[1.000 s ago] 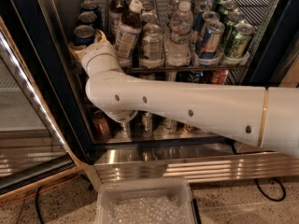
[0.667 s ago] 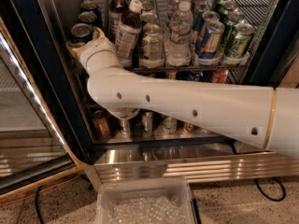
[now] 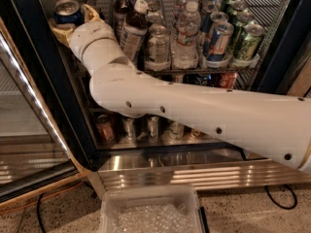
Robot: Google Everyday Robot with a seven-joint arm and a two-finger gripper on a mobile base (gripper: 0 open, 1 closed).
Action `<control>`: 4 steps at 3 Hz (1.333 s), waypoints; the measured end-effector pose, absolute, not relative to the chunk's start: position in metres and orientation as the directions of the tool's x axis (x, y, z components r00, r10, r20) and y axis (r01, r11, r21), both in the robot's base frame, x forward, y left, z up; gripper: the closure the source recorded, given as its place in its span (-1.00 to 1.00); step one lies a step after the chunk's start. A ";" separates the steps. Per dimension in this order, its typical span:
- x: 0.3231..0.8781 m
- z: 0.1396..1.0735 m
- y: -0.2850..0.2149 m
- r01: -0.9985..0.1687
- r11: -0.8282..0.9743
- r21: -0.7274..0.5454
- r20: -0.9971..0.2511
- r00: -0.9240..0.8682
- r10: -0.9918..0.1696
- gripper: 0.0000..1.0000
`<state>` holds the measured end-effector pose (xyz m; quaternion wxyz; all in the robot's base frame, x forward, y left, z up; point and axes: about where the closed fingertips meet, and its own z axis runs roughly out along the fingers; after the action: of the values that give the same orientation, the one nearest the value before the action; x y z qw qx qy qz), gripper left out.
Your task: Pick pepsi can from top shelf of fridge
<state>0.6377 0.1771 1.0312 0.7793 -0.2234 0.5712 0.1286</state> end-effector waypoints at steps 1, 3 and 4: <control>0.638 1.031 0.177 -0.456 0.867 -0.201 -0.948 0.314 -0.055 1.00; 0.606 1.023 0.145 -0.434 0.874 -0.217 -0.966 0.224 -0.128 1.00; 0.568 1.012 0.121 -0.429 0.884 -0.186 -0.981 0.129 -0.144 1.00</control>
Offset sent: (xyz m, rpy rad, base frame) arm -0.0118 -0.0200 -0.0087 -0.0620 0.0801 -0.0139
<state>0.5683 0.1206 1.0120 0.7184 -0.2195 0.6526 0.0990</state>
